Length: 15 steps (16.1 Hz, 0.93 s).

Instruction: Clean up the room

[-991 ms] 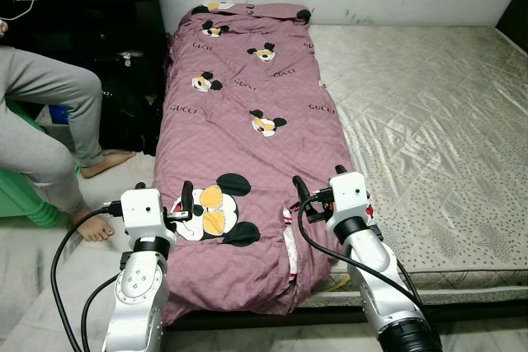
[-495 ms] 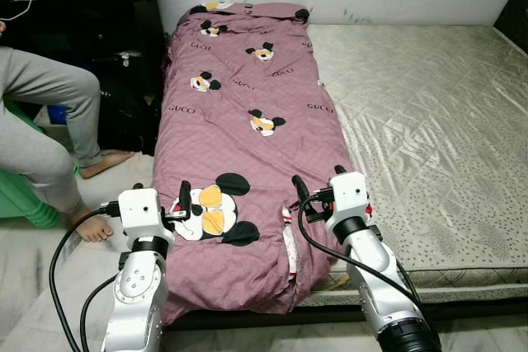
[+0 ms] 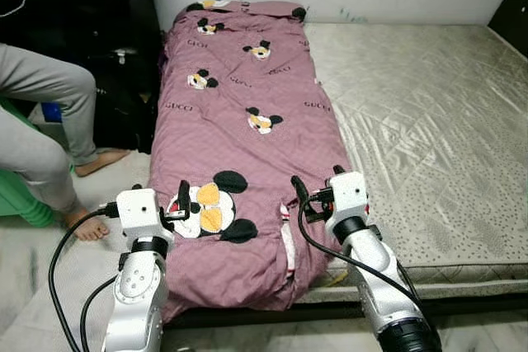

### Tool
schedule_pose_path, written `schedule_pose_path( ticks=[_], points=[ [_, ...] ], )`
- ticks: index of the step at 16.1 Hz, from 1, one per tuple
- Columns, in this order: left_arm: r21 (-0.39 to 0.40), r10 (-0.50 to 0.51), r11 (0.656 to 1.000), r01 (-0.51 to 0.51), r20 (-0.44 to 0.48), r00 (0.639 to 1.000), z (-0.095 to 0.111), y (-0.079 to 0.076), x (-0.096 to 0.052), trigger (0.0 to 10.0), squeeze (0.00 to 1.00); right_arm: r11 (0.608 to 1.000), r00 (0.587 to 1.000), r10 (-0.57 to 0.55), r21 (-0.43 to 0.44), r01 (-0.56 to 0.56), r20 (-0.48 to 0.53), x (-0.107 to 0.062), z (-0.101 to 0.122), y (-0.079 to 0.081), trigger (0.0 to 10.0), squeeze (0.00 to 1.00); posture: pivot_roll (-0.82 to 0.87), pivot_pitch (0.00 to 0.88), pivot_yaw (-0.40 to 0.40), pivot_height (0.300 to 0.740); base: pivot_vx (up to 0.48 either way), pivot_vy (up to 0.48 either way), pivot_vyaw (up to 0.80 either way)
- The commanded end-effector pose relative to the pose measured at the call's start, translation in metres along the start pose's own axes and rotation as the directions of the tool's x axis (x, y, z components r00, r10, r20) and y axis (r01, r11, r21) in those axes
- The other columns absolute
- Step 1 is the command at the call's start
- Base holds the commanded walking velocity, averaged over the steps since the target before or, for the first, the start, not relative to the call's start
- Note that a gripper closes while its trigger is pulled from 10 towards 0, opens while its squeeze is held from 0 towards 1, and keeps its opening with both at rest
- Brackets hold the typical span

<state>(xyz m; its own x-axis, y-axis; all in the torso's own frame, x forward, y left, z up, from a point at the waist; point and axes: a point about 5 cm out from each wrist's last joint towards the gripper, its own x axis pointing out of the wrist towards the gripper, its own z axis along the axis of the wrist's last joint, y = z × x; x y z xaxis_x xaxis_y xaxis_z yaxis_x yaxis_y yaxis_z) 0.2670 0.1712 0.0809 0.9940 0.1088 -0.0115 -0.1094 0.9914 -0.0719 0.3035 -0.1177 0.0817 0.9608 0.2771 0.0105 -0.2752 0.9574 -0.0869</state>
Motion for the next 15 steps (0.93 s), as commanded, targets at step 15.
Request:
schedule_pose_path(
  ticks=[15],
  points=[
    [0.008,0.011,1.000,-0.011,0.009,1.000,0.0034,0.0010,0.0027,10.0,0.00,1.000,1.000,0.017,0.006,-0.017,-0.008,0.0044,0.0011,0.0006,10.0,0.00,0.03,0.087,-0.042,0.582,0.000,0.000,0.00]
  ],
)
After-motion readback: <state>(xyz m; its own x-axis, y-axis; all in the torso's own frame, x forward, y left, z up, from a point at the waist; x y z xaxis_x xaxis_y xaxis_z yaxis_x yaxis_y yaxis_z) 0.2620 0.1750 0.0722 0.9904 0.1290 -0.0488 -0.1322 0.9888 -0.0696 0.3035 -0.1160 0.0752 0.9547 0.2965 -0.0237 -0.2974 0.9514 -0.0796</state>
